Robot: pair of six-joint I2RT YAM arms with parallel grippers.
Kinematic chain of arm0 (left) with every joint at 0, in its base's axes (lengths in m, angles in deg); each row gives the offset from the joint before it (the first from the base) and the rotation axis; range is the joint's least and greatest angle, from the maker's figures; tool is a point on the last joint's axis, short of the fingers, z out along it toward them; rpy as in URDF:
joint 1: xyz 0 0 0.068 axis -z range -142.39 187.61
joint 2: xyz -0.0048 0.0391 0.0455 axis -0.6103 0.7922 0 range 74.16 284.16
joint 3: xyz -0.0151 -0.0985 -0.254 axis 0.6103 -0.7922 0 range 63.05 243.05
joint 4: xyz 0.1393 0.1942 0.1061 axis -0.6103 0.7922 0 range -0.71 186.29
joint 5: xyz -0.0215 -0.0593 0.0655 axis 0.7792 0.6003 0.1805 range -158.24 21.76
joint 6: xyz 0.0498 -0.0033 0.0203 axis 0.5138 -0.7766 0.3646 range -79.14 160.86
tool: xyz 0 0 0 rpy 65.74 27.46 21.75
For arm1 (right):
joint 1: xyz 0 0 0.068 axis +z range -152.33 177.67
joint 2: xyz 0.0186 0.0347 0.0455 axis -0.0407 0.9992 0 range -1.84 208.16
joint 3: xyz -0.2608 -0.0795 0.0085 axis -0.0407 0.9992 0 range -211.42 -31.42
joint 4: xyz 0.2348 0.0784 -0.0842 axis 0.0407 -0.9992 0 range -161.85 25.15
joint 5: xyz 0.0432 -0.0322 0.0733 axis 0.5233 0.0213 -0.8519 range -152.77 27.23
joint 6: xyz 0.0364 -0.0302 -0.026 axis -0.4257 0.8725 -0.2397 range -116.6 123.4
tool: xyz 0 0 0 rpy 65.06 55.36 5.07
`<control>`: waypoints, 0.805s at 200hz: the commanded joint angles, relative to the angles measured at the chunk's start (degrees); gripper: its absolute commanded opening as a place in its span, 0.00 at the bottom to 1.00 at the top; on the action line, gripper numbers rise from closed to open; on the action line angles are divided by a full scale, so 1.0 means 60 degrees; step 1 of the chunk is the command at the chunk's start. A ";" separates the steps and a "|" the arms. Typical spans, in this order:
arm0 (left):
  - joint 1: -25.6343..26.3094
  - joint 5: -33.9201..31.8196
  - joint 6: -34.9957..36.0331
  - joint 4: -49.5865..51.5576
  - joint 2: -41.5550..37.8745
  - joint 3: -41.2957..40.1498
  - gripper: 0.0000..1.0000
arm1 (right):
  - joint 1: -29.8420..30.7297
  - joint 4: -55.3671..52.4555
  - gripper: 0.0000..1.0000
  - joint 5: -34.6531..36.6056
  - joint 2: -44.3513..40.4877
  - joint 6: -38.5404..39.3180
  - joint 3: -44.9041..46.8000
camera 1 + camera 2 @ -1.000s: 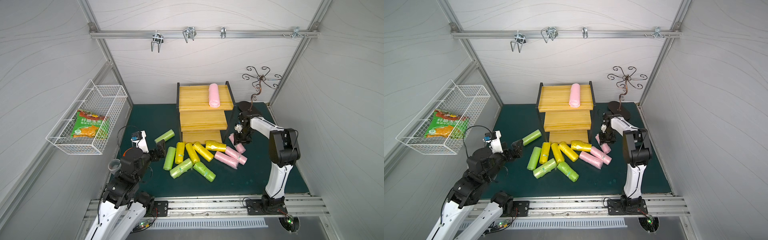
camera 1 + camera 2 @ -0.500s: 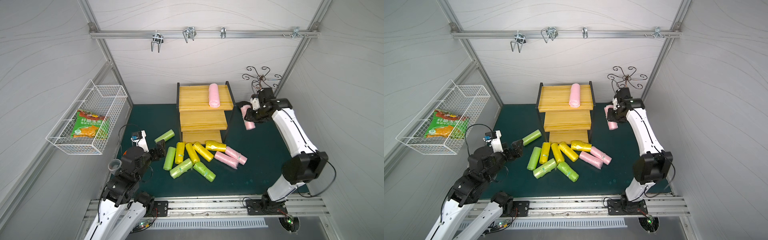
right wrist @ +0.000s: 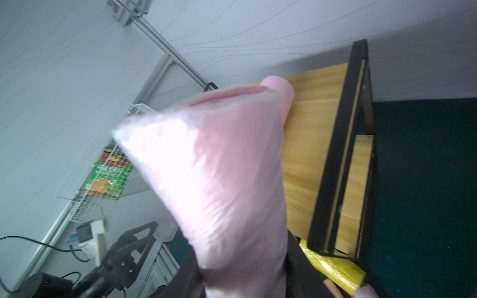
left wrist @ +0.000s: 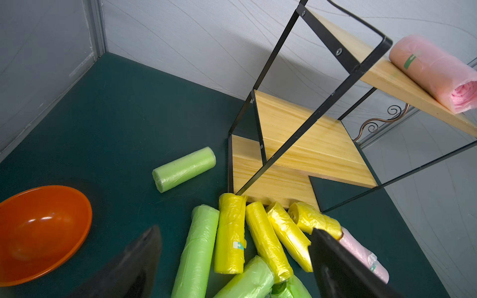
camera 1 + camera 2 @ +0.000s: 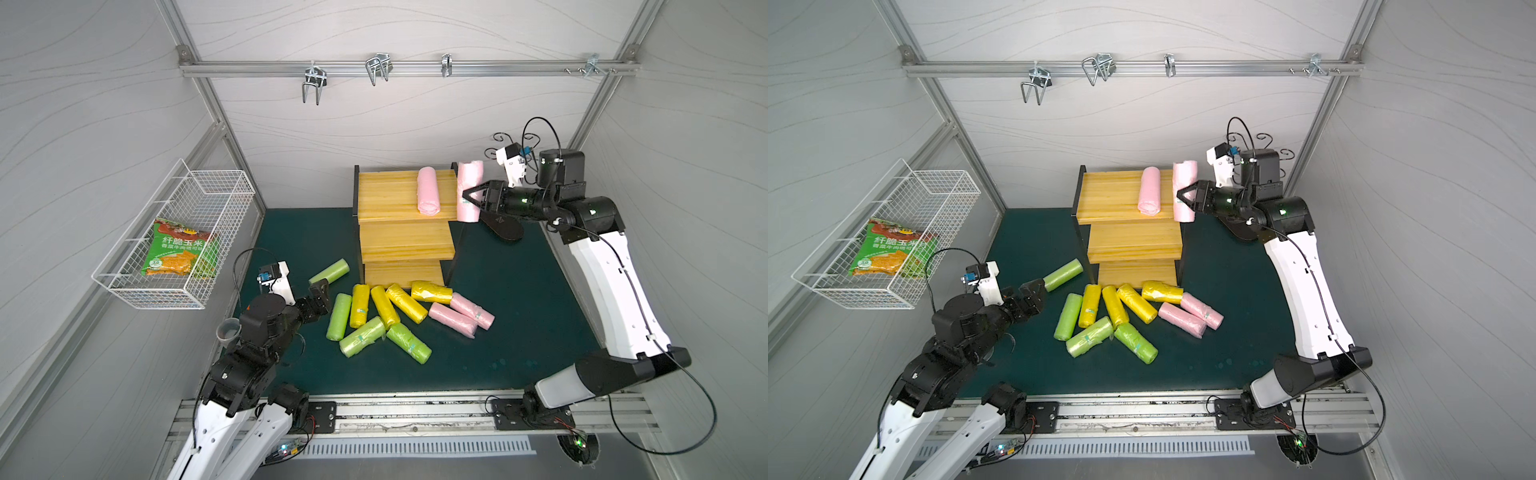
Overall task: Sort the rolls of trash bags by color and place them on the shelf
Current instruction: Pick up the roll of trash bags from the center of the board, then place the roll of trash bags on the shelf.
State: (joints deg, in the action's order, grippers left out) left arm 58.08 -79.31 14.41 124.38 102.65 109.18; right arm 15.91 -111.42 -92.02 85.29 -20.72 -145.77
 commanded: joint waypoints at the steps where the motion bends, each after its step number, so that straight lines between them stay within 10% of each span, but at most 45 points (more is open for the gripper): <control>1: 0.0031 0.0085 -0.0245 -0.0262 -0.0120 0.0354 0.95 | 0.0222 0.1239 0.00 -0.0966 0.0500 -0.0620 -0.0582; 130: 0.0031 -0.0010 -0.0161 -0.0062 -0.0294 0.0281 0.95 | 0.0339 0.0054 0.00 0.0249 0.2150 0.0202 -0.1543; 161: 0.0031 -0.0031 -0.0161 -0.0046 -0.0292 0.0281 0.95 | 0.0343 -0.0232 0.24 0.0542 0.2477 0.0383 -0.1872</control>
State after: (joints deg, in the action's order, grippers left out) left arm 58.08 -79.18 13.62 125.61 101.34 109.25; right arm 17.59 -111.05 -91.45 98.53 -20.70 -154.71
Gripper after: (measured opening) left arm 0.946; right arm 0.403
